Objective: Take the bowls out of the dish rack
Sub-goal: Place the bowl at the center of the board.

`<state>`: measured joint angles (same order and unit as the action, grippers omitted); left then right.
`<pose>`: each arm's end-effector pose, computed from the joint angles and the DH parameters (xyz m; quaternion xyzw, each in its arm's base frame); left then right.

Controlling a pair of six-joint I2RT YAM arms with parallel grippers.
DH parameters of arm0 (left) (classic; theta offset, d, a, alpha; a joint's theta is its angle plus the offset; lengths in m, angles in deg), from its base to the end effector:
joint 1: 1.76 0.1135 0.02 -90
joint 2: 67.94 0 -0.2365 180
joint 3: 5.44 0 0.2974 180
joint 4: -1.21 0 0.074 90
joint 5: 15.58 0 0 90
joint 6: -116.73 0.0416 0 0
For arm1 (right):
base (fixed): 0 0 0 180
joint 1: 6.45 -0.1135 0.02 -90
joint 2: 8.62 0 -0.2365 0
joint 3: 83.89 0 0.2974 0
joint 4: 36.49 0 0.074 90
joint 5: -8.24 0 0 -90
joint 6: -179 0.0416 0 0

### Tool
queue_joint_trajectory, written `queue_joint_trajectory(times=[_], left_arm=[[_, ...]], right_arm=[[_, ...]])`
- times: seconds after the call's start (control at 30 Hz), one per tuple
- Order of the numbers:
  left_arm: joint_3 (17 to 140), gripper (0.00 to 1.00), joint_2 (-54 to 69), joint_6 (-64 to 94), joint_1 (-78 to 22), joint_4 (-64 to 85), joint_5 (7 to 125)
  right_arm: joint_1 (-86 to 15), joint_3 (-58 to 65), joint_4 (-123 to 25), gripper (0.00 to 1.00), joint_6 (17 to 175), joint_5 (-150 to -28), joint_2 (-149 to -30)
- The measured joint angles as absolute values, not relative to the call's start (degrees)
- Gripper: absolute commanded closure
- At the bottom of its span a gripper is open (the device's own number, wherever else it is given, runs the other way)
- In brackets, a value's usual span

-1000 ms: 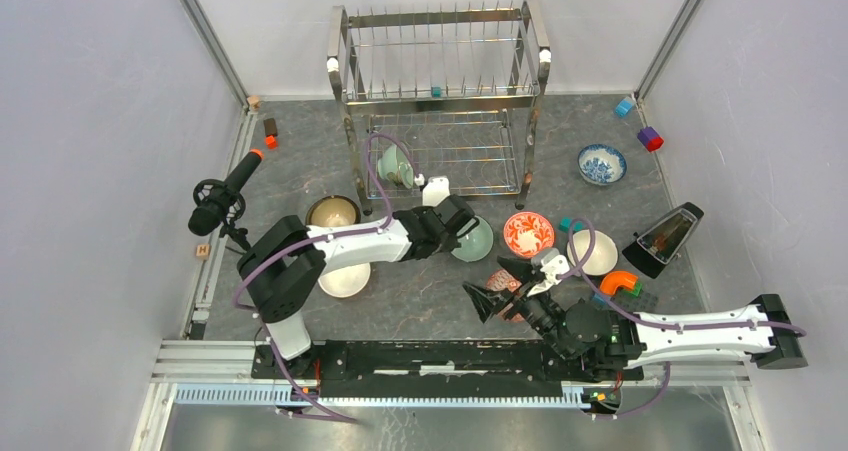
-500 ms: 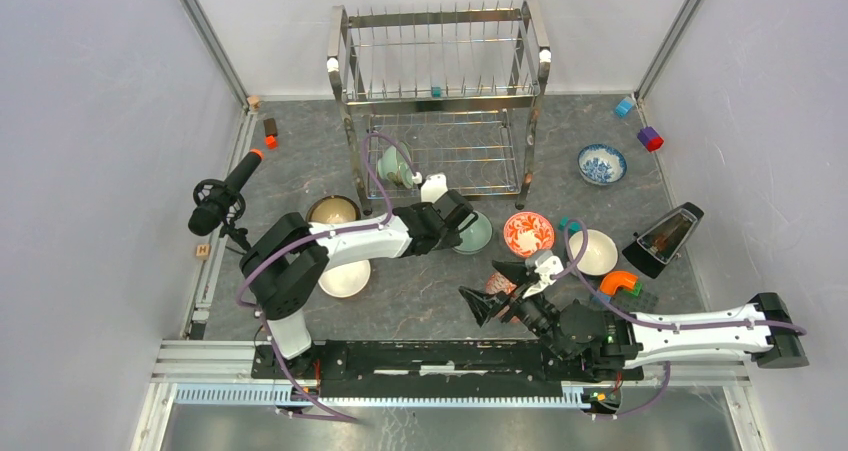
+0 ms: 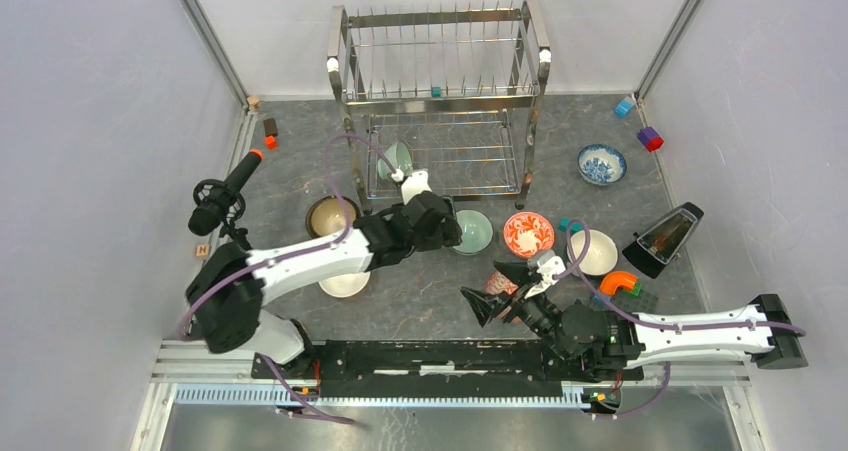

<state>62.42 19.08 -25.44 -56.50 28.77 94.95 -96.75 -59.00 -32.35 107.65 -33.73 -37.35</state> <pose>0.2232 -0.2905 0.1698 -0.0452 0.9159 -0.1929 0.3491 0.0298 0.2113 0.2078 -0.1431 0.6912 0.3603 0.6099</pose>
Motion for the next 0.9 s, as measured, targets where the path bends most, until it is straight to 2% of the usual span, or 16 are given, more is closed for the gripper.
queue_joint_trajectory(times=[0.37,0.5,0.67,0.9], left_arm=[[62.99,0.11,0.57,-3.05,-57.88,36.64,103.52],[60.81,0.13,-9.51,4.62,-57.88,36.01,105.33],[58.99,0.09,-18.91,13.89,-57.88,34.37,105.09],[49.07,0.08,-25.01,19.74,-57.86,30.43,107.98]], right_arm=[[-96.75,-60.16,-35.39,0.02,106.52,-31.43,-37.44],[-96.75,-60.68,-36.2,0.02,106.54,-30.01,-38.48],[-96.75,-61.27,-36.11,0.02,106.56,-29.42,-42.7],[-96.75,-60.4,-36.79,0.02,106.74,-28.96,-50.62]])
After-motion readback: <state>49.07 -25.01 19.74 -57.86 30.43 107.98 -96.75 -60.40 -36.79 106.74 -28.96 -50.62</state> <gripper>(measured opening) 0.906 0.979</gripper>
